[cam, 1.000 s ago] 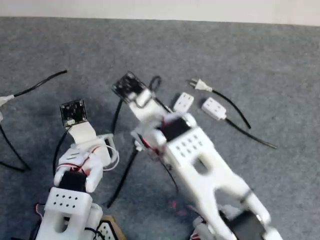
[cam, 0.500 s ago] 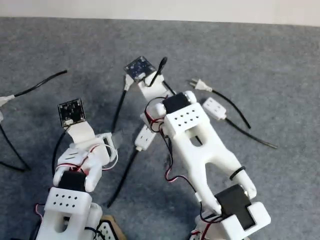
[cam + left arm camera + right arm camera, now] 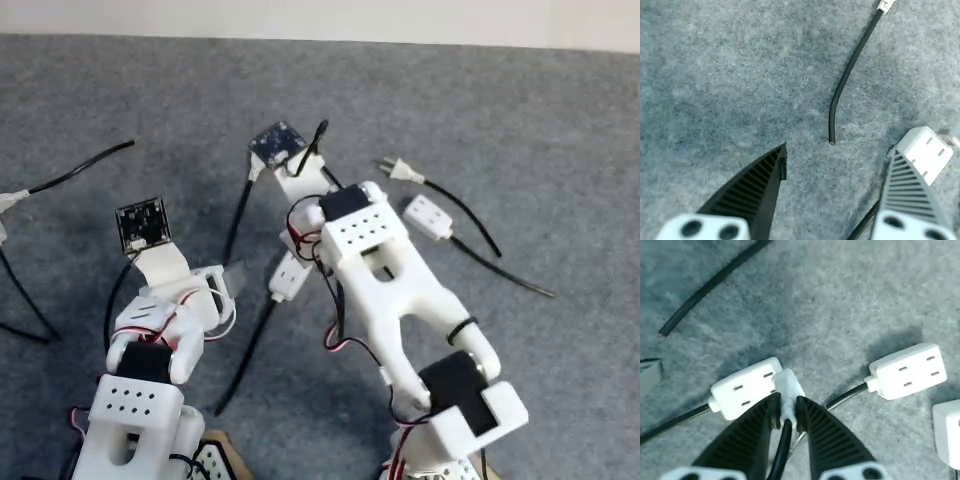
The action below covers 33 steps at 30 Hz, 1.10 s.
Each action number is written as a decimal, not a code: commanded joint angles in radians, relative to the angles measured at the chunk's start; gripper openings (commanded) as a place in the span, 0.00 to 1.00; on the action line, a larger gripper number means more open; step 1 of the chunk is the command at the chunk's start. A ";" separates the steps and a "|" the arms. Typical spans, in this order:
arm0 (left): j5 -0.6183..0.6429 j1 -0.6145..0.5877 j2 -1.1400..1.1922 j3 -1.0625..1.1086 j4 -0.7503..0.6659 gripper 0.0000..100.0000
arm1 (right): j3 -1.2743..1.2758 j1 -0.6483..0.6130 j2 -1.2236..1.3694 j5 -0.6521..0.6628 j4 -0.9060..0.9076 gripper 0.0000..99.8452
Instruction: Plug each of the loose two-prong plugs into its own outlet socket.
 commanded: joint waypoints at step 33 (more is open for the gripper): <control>0.000 -0.012 -0.007 -0.002 -0.018 0.31 | -0.096 -0.059 -0.019 0.000 0.127 0.00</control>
